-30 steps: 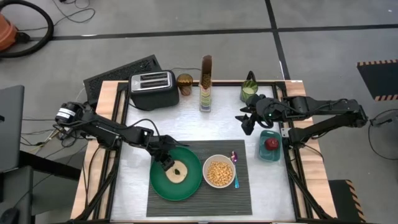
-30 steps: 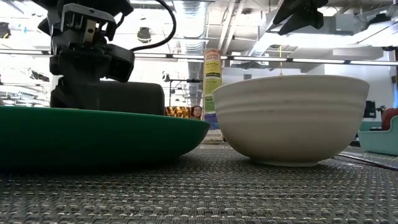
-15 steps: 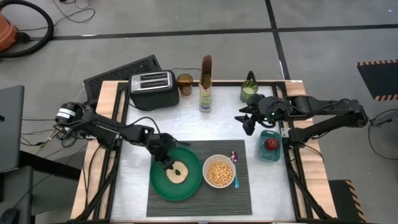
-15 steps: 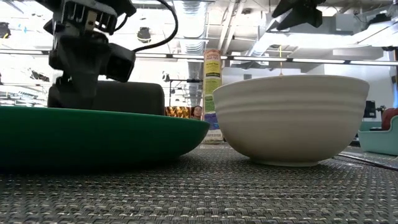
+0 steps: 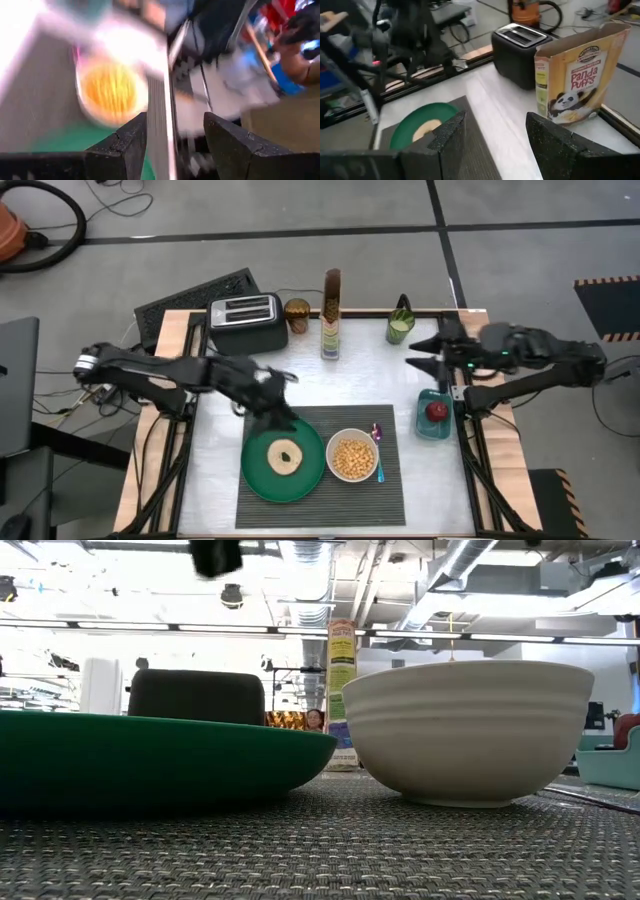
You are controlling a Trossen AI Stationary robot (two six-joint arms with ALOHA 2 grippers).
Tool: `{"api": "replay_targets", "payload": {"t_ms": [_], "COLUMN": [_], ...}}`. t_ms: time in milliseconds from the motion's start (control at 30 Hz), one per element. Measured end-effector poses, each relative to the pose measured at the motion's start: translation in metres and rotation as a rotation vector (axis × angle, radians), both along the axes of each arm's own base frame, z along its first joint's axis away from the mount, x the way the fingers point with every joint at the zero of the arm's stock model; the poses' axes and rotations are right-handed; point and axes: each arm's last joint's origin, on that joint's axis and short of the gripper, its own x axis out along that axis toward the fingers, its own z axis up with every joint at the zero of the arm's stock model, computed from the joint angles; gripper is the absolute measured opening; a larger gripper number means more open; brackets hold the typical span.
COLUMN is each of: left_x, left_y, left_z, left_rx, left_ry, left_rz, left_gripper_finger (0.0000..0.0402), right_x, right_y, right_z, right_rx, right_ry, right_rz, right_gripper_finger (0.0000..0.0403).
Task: Arrange a breakfast setting
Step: Return to Home Position
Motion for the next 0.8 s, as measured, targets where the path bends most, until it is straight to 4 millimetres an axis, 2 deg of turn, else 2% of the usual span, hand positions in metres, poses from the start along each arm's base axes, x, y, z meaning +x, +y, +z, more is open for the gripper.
{"api": "replay_targets", "payload": {"t_ms": [67, 167, 233, 333, 467, 533, 600, 800], "left_x": [-0.009, -0.029, -0.045, -0.068, -0.097, -0.108, -0.118, -0.135], "left_y": [0.004, 0.009, 0.012, 0.012, 0.015, 0.018, 0.021, 0.022], "left_z": [0.034, 0.073, 0.092, 0.113, 0.117, 0.116, 0.11, 0.094], "left_rx": [0.114, 0.229, 0.274, 0.315, 0.446, 0.426, 0.452, 0.528], "left_ry": [-0.137, -0.269, -0.339, -0.443, -0.455, -0.397, -0.326, -0.343], "left_rz": [0.054, 0.194, 0.262, 0.269, 0.238, 0.317, 0.345, 0.31], "left_gripper_finger": [0.0177, 0.0177, 0.0177, 0.0177, 0.0177, 0.0177, 0.0177, 0.0177], "right_x": [-0.014, -0.03, -0.044, -0.069, -0.097, -0.102, -0.104, -0.105], "right_y": [0.001, 0.003, 0.002, -0.002, -0.006, -0.007, -0.008, -0.008], "right_z": [0.003, 0.007, 0.01, 0.013, 0.011, 0.004, -0.01, -0.06], "right_rx": [-0.018, -0.085, -0.11, -0.12, -0.138, -0.146, -0.154, -0.093], "right_ry": [-0.017, -0.086, -0.128, -0.191, -0.24, -0.259, -0.258, -0.359], "right_rz": [0.024, 0.036, 0.026, 0.011, 0.037, 0.046, 0.05, 0.032], "right_gripper_finger": [0.0232, 0.0232, 0.0232, 0.0232, 0.0232, 0.0232, 0.0232, 0.0232]}}
